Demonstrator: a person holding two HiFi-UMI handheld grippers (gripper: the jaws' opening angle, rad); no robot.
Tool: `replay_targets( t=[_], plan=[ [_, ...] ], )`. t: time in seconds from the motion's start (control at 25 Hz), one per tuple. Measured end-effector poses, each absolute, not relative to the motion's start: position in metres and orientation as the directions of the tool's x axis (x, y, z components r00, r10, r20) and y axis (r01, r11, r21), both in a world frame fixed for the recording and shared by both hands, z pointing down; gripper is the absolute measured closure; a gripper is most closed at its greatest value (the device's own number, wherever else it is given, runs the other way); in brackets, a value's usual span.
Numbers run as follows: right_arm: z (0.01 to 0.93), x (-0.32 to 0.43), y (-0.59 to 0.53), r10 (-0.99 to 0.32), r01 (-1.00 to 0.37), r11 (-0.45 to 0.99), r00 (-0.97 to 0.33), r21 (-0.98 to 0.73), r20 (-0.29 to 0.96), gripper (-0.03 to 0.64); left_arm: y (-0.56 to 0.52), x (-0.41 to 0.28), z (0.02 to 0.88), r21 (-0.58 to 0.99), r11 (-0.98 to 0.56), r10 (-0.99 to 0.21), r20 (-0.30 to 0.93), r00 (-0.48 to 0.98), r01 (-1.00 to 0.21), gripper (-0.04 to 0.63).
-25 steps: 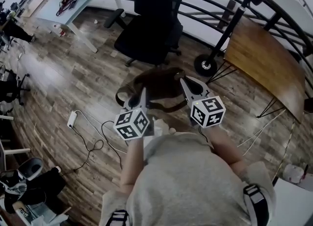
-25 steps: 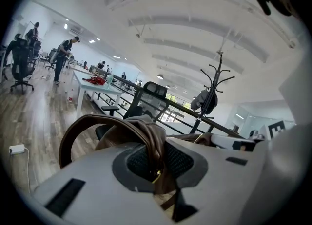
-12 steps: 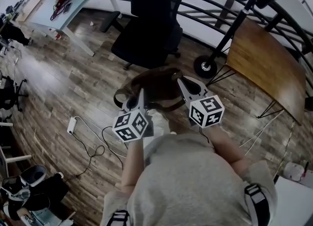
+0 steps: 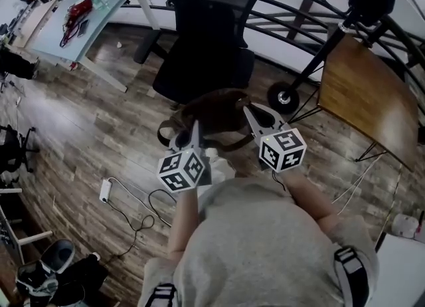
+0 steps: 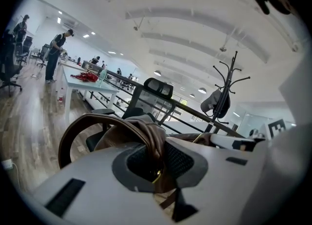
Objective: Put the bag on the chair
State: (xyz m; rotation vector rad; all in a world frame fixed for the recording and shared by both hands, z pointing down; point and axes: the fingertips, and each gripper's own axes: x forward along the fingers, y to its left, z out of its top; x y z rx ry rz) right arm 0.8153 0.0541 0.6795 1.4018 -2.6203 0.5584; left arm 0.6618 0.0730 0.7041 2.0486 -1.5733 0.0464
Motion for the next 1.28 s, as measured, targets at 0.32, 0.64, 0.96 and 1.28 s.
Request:
replay_targets(
  t=[0.32,0.64,0.96,1.28],
  plan=[
    [0.673,0.779,-0.019,-0.806,-0.849,0.459,-0.522,-0.261,0.278,0.589,-0.008,0.624,0.698,0.399,-0.209,-0.864,0.352,0.36,-0.893,0.554],
    [0.672,0.758,-0.078,-0.833,-0.875,0.411,-0.474,-0.254,0.284,0.589,-0.079,0.602,0.696,0.399,-0.265,-0.841,0.349,0.413,-0.878,0.554],
    [0.681,0.746,-0.124,-0.861,-0.902,0.346,-0.414,-0.257,0.296,0.589,-0.132,0.589,0.705,0.402,-0.31,-0.808,0.365,0.462,-0.861,0.554],
    [0.693,0.746,-0.168,-0.861,-0.912,0.325,-0.394,-0.249,0.32,0.589,-0.176,0.592,0.722,0.42,-0.299,-0.798,0.382,0.466,-0.857,0.554]
  ],
)
